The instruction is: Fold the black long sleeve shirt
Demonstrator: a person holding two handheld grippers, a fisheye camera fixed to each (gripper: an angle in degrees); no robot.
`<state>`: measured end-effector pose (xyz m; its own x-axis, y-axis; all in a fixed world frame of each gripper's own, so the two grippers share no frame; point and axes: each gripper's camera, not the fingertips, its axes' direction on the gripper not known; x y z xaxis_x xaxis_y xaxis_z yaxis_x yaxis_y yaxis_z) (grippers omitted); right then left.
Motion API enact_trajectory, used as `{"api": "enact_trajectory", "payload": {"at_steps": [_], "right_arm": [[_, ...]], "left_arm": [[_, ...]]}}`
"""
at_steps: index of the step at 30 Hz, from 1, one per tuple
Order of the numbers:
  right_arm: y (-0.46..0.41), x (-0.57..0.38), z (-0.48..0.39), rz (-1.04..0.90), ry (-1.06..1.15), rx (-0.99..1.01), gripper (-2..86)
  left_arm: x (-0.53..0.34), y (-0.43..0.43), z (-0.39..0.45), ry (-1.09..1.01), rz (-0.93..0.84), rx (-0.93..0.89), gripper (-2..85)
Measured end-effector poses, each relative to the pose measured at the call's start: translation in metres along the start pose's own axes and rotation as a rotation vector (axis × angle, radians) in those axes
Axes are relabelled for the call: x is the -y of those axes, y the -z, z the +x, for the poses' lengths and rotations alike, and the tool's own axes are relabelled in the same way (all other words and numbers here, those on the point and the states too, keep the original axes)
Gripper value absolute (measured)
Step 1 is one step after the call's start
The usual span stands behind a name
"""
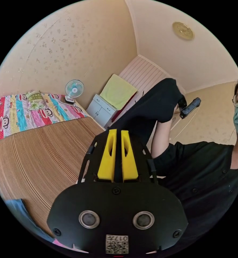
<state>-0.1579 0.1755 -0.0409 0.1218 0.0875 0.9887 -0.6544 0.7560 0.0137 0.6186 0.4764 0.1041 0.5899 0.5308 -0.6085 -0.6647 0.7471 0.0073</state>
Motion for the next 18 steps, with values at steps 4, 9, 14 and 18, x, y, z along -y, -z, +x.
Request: {"api": "enact_trajectory", "payload": {"at_steps": [4,9,14,18], "right_arm": [[-0.05,-0.022,0.058,-0.249,0.014,0.271,2.8],[-0.084,-0.075,0.135,-0.422,0.003,0.79,2.9],[-0.087,-0.085,0.183,-0.412,-0.066,1.003,3.0],[-0.107,-0.032,0.17,-0.372,0.075,1.059,2.8]], "left_arm": [[0.002,0.06,0.01,-0.053,0.07,0.053,2.2],[-0.008,0.118,0.032,-0.187,0.041,-0.007,1.1],[-0.021,0.173,0.059,-0.266,0.031,-0.198,0.4],[-0.004,0.225,0.078,-0.3,0.21,-0.325,-0.2]]}}
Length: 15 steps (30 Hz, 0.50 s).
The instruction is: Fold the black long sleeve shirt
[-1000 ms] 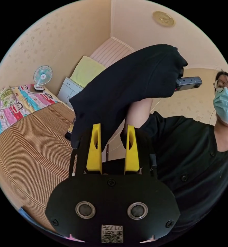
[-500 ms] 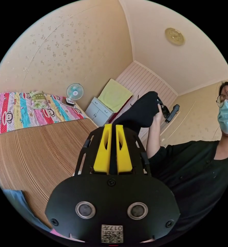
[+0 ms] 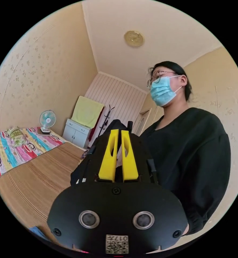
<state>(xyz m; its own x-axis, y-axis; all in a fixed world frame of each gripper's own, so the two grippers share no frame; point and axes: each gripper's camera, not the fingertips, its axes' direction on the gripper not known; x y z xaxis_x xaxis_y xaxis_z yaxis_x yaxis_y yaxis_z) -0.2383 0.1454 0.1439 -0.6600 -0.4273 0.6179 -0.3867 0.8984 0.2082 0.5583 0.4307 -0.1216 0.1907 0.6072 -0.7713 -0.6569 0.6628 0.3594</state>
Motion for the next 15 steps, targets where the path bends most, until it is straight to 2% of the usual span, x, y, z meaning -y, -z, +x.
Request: {"api": "enact_trajectory", "payload": {"at_steps": [2,5,7,11,13,14,15], "right_arm": [[-0.013,0.035,0.007,-0.043,0.049,-0.005,2.6],[-0.057,0.084,0.035,-0.133,0.038,-0.014,2.4],[-0.1,0.106,0.061,-0.214,0.02,-0.048,2.3],[-0.262,0.123,0.155,-0.518,0.01,-0.123,2.6],[-0.36,0.105,0.207,-0.658,0.02,-0.149,3.1],[-0.427,0.083,0.243,-0.737,0.014,-0.177,3.8],[-0.49,0.052,0.28,-0.787,-0.053,-0.226,4.8]], "left_arm": [[0.018,0.018,-0.005,0.016,0.051,0.029,-0.4],[0.046,0.042,-0.034,0.104,0.079,0.179,-0.5],[0.065,0.055,-0.079,0.2,0.041,0.359,-0.5],[0.077,0.075,-0.204,0.397,-0.032,0.554,-0.5],[0.066,0.089,-0.316,0.577,-0.102,0.778,-0.6],[0.06,0.094,-0.343,0.621,-0.111,0.839,-0.6],[0.042,0.106,-0.389,0.695,-0.094,0.971,-0.7]]}}
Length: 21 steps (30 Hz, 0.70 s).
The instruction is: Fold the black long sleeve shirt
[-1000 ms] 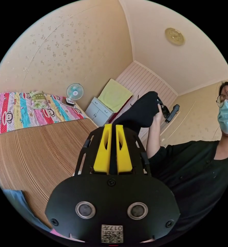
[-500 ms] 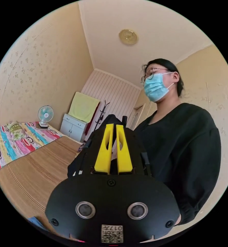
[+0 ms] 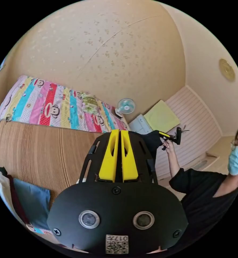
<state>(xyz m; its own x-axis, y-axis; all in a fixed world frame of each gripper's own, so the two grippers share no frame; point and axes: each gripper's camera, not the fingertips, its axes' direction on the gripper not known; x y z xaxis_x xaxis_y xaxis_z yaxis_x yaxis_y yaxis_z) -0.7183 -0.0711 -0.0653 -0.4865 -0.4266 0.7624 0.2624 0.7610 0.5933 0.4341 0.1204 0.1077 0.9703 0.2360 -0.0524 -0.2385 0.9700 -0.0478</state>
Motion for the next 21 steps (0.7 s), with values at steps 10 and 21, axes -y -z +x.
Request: {"api": "enact_trajectory", "payload": {"at_steps": [10,21], "right_arm": [[-0.309,-0.135,0.022,-0.47,-0.294,0.13,10.2],[-0.294,-0.275,0.065,-0.605,-0.459,0.361,3.6]], "left_arm": [[-0.19,-0.158,-0.157,0.268,-0.374,0.209,4.7],[-0.319,-0.158,-0.192,0.368,-0.608,0.229,7.2]]}}
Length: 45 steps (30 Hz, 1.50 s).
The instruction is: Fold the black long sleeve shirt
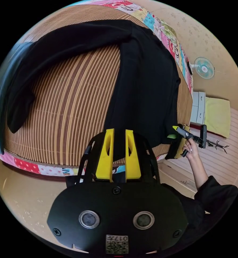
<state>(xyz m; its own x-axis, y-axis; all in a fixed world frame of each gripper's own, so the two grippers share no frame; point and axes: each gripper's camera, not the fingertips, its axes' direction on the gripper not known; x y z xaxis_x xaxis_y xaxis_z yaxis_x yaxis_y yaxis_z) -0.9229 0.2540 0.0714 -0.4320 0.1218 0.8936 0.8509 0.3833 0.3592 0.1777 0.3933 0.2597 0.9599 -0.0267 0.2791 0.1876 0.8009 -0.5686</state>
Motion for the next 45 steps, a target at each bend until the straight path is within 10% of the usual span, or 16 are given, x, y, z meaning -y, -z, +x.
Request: {"api": "enact_trajectory", "payload": {"at_steps": [9,21,32,36,45], "right_arm": [[0.24,0.0,0.124,0.55,-0.393,-0.359,5.4],[-0.019,-0.021,0.033,-0.134,0.103,-0.176,8.5],[0.026,-0.126,0.122,0.043,-0.196,0.023,3.8],[0.025,-0.153,0.153,0.084,-0.403,-0.015,5.4],[0.05,-0.105,0.064,0.176,-0.028,-0.193,6.3]], "left_arm": [[-0.006,0.04,-0.042,0.005,0.013,0.011,7.2],[-0.008,0.007,-0.059,-0.082,-0.217,0.148,1.1],[-0.107,0.075,-0.167,0.051,-0.174,0.03,0.3],[-0.118,0.099,-0.167,0.109,0.001,0.045,12.2],[-0.069,0.067,-0.112,-0.074,-0.06,0.264,9.5]]}}
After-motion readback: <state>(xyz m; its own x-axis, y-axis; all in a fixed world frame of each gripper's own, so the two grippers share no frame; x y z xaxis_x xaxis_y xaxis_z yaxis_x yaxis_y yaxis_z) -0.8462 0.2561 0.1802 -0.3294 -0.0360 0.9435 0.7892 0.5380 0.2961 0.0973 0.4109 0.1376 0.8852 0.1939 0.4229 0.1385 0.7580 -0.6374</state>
